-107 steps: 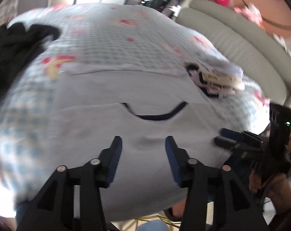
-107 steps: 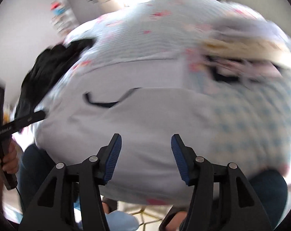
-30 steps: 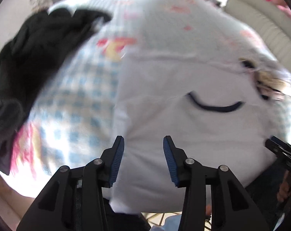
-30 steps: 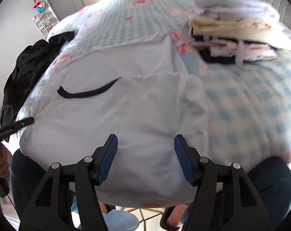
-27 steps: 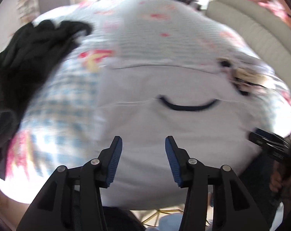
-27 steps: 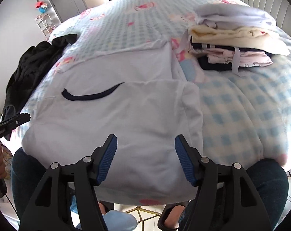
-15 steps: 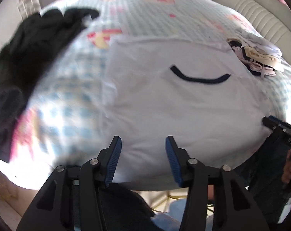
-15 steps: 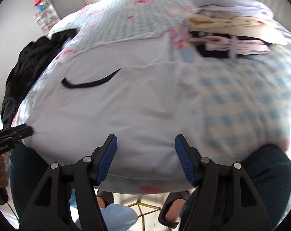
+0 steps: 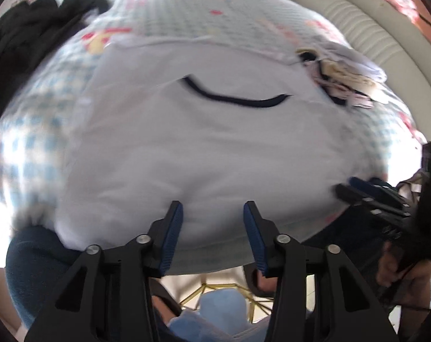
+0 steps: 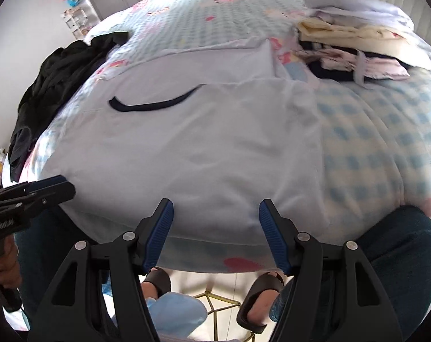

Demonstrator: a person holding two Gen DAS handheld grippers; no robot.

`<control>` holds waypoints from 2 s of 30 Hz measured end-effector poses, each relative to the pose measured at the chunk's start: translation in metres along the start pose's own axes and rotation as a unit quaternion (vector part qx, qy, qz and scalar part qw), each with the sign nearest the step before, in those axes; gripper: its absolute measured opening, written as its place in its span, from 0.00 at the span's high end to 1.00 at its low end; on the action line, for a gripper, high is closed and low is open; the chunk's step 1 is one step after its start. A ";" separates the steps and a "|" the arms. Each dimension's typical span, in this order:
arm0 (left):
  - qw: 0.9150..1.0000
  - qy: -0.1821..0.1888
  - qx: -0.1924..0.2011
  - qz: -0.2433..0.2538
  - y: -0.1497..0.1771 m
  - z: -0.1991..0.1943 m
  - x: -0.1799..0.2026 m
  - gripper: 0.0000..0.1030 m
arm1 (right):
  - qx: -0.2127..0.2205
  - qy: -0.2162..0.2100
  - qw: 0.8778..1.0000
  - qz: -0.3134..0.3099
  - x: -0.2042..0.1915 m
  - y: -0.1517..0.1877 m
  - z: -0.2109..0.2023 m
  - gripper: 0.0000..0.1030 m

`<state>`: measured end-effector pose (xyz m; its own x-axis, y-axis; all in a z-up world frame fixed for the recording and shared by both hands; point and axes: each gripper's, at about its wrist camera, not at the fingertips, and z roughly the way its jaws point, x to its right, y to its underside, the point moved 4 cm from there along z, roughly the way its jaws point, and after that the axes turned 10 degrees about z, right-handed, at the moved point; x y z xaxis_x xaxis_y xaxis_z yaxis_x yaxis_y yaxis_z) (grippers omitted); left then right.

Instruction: Fold clothes

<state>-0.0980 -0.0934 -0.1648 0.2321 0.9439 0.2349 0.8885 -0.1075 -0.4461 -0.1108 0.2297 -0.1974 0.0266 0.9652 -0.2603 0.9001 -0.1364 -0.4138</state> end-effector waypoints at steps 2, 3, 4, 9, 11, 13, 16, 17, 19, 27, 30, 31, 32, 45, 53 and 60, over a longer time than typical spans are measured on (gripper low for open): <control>1.000 -0.011 -0.003 -0.002 0.002 0.002 -0.004 0.64 | -0.001 0.003 1.000 0.016 0.014 0.001 -0.001 0.38; 1.000 -0.017 -0.004 -0.003 0.004 0.004 -0.006 0.64 | -0.003 0.000 1.000 0.026 0.022 0.001 -0.002 0.38; 1.000 -0.022 -0.006 -0.004 0.005 0.005 -0.008 0.64 | -0.005 -0.006 0.999 0.039 0.030 0.002 -0.003 0.39; 0.998 -0.037 0.004 -0.051 0.013 -0.008 -0.042 0.62 | -0.001 0.012 0.997 0.074 0.056 0.004 -0.011 0.39; 0.997 -0.045 0.004 -0.060 0.018 -0.011 -0.054 0.62 | 0.003 0.033 0.997 0.072 0.059 0.003 -0.013 0.39; 0.996 -0.078 -0.009 -0.049 0.023 -0.010 -0.060 0.62 | 0.006 0.040 0.996 0.074 0.063 0.002 -0.016 0.38; 0.993 -0.098 -0.023 -0.059 0.027 -0.007 -0.072 0.55 | -0.009 0.054 0.995 0.078 0.067 0.005 -0.007 0.38; 0.993 -0.093 -0.017 -0.065 0.027 -0.010 -0.074 0.55 | -0.014 0.060 0.995 0.081 0.069 0.006 -0.004 0.38; 0.994 -0.080 -0.006 -0.076 0.027 -0.016 -0.076 0.57 | -0.015 0.061 0.994 0.085 0.070 0.008 -0.003 0.38; 0.997 -0.068 0.005 -0.039 0.020 -0.005 -0.058 0.57 | 0.010 0.024 0.998 0.059 0.044 0.003 -0.009 0.38; 0.993 -0.117 -0.011 -0.021 0.019 0.002 -0.058 0.55 | -0.003 0.037 0.998 0.045 0.040 0.007 0.005 0.36; 0.992 -0.126 -0.012 -0.007 0.019 0.001 -0.056 0.55 | -0.007 0.037 0.998 0.050 0.043 0.008 0.010 0.35; 0.991 -0.133 -0.013 0.007 0.018 0.000 -0.054 0.55 | -0.012 0.038 0.998 0.055 0.046 0.010 0.014 0.34; 0.988 -0.125 0.023 -0.084 0.029 -0.041 -0.104 0.57 | 0.037 0.073 0.993 0.081 0.053 0.001 -0.010 0.33; 0.995 -0.092 0.008 -0.046 0.032 -0.025 -0.086 0.57 | 0.007 0.054 0.996 0.070 0.046 0.013 0.010 0.33; 0.975 -0.221 -0.024 -0.018 0.030 -0.017 -0.085 0.59 | -0.019 0.082 0.993 0.084 0.061 0.013 0.028 0.32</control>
<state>-0.0838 -0.1818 -0.1837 0.0174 0.9885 -0.1499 0.9129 -0.0769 -0.4008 -0.1097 0.2801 -0.2428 0.2450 0.9536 -0.1750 0.8927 -0.2923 -0.3431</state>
